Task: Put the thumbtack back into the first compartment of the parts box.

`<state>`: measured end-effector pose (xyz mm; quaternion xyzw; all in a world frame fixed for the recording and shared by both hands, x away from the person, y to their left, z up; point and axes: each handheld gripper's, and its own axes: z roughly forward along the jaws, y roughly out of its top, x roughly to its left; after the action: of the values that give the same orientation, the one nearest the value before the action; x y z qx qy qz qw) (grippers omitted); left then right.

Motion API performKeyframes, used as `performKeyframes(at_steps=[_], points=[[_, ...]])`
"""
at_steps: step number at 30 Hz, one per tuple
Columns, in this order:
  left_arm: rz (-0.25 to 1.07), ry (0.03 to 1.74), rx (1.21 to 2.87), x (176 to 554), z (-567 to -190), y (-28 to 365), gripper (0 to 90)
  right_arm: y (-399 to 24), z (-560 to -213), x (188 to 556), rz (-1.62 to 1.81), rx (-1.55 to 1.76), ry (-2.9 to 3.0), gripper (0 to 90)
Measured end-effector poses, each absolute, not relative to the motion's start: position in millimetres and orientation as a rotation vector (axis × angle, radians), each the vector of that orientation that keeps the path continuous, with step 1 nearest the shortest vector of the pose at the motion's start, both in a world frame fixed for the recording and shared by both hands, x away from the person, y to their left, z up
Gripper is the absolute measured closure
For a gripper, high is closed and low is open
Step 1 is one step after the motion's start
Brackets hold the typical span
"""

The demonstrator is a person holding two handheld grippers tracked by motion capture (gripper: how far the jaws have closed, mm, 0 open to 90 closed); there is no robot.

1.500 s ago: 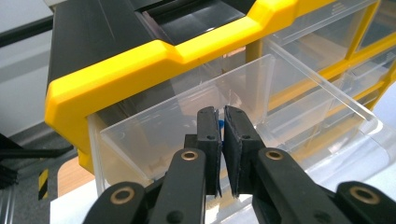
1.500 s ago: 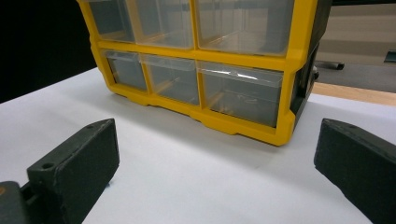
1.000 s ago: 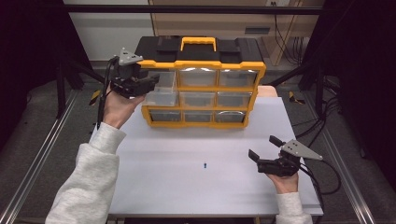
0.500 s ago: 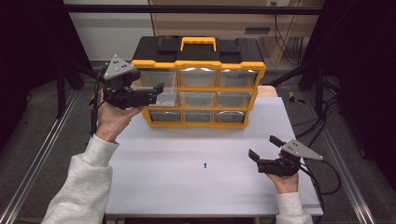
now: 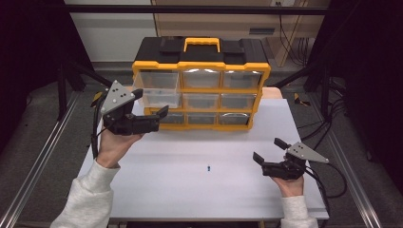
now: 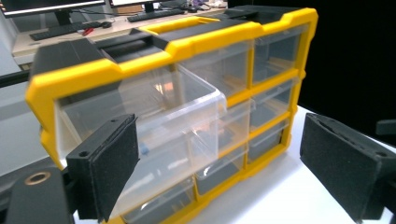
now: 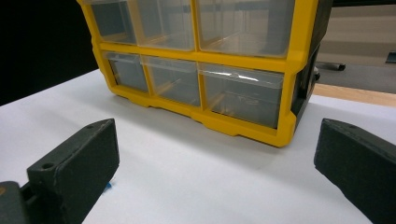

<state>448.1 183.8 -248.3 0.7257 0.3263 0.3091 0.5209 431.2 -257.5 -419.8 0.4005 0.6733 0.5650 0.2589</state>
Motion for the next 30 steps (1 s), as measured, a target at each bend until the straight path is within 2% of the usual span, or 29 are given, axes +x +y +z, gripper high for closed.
performKeyframes(at_steps=[10, 16, 30], points=[[0.724, 0.801, 1.723, 441, -288, 186, 11.3, -258, -420, 431, 1.533, 1.079, 1.824, 0.5], [0.667, 0.821, 1.742, 440, -315, 182, 11.3, -258, -420, 431, 1.533, 1.076, 1.825, 0.6], [0.633, 0.838, 1.798, 440, -351, 161, 11.4, -258, -420, 431, 1.536, 1.076, 1.822, 0.5]])
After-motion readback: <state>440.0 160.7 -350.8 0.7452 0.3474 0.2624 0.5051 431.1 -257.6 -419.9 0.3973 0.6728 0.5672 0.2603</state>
